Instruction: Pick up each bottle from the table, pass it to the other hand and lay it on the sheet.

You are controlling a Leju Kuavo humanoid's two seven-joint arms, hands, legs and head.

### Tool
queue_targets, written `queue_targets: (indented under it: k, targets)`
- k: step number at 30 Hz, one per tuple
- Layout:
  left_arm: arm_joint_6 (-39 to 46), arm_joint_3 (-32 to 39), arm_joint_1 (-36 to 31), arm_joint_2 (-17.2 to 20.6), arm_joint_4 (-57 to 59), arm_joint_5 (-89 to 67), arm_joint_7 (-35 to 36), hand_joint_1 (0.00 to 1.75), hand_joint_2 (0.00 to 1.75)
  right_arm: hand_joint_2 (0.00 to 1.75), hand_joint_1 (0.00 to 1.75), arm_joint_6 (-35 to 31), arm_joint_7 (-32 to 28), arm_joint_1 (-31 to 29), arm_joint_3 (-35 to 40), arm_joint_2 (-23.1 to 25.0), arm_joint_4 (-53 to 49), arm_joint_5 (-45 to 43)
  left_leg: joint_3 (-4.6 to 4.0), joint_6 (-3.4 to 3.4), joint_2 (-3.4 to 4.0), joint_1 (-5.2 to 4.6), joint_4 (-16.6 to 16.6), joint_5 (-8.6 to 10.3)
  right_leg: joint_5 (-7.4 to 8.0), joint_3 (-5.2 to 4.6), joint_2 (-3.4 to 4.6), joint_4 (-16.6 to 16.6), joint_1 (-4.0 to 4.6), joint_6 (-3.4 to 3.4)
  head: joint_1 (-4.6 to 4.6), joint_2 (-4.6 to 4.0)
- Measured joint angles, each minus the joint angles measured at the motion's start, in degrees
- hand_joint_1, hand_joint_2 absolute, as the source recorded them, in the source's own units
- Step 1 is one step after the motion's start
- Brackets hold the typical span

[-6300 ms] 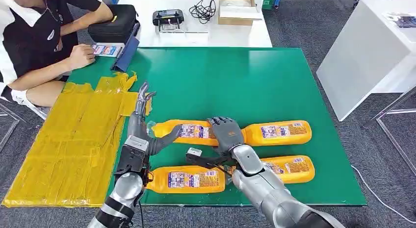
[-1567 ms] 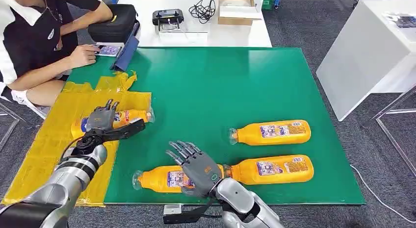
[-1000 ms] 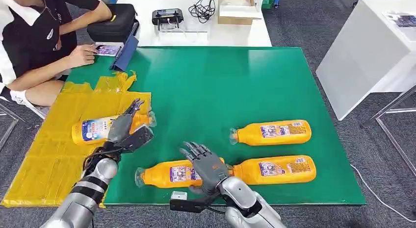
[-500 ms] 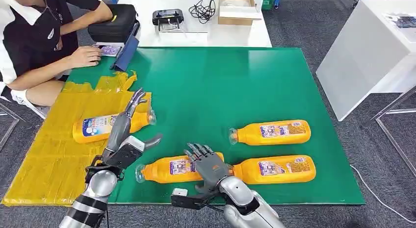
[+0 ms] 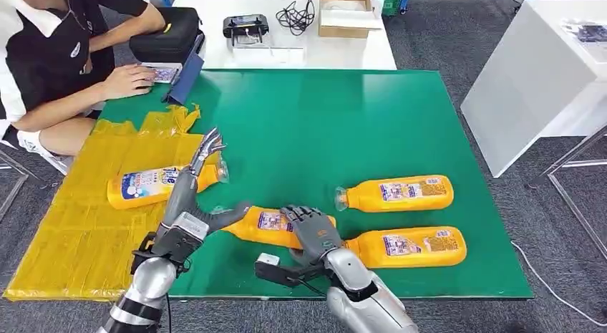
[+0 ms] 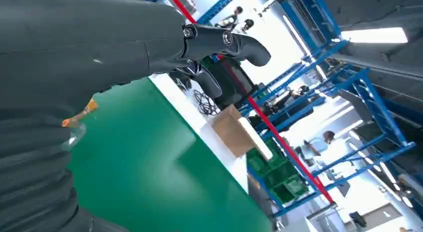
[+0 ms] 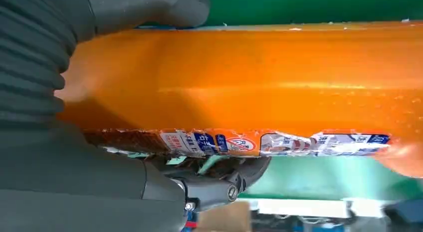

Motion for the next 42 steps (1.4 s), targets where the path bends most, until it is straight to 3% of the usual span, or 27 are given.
queue_targets:
  k: [7,11,15,17,22,29,38,42]
  targets:
    - [-0.1,-0.9,0.7,-0.3,-1.2,1.6,-0.1,0.0,1.75,1.75,1.75,-1.2,0.0,0.1,-2.3,0.3,0.4,0.3,0.02,0.01,0.0,0.0,0.0,0.01,0.01,0.02,0.0,0.0,0.0,0.01,-0.02,0.0]
    - [-2.3,-1.0,1.1,-0.3,-1.6,4.5,-0.1,0.0,1.75,1.75,1.75,-7.7,-2.3,1.4,-4.4,0.4,-0.1,-1.1,0.01,0.01,-0.01,0.0,0.0,0.0,0.01,0.01,0.0,0.0,0.0,0.01,-0.02,0.0]
    - [-5.1,-1.0,2.0,-0.8,-2.0,9.8,0.1,0.0,1.75,1.75,1.75,-22.5,-9.6,6.1,-9.1,0.5,-4.3,-5.1,-0.19,0.01,-0.04,-0.01,0.0,0.0,0.02,-0.16,-0.04,0.0,0.0,0.02,-0.02,0.0]
    - [-5.9,-1.0,2.1,-1.1,-2.0,11.9,0.3,0.0,1.75,1.75,1.75,-25.8,-14.2,8.0,-12.8,1.2,-8.0,-5.7,-0.19,0.01,-0.02,-0.02,0.0,0.0,0.02,-0.17,-0.03,0.0,0.0,0.02,-0.02,0.0]
    - [-6.1,-0.4,1.8,-2.4,0.0,19.7,4.0,0.0,1.75,1.75,1.75,-26.4,-31.8,14.1,-25.3,5.6,-20.1,-9.4,-0.24,-0.01,-0.11,0.0,0.0,-0.02,-0.01,-0.23,-0.1,0.0,0.0,0.01,-0.07,0.0]
    - [-6.9,2.7,-0.3,-4.2,7.0,31.4,8.7,0.0,1.75,1.75,1.75,-26.8,-42.3,18.6,-35.8,8.2,-33.8,-19.8,-0.24,-0.01,-0.02,0.0,0.0,-0.02,0.01,-0.24,-0.07,0.0,0.01,0.0,0.0,0.0]
    - [-13.7,2.2,-2.2,-4.2,11.8,40.7,13.3,0.0,1.75,1.75,1.75,-26.7,-41.6,19.2,-34.9,9.5,-35.5,-13.4,-0.25,-0.02,0.02,0.01,0.0,-0.02,0.01,-0.23,-0.07,0.0,0.01,0.0,-0.02,0.0]
    - [-9.1,-3.3,-4.6,-1.6,12.7,51.5,9.8,0.0,1.75,1.75,1.75,-25.0,-37.0,17.2,-32.4,9.6,-32.2,-12.9,-0.27,-0.03,-0.01,0.04,0.0,-0.01,0.0,-0.16,-0.09,0.0,0.05,0.0,0.0,0.0]
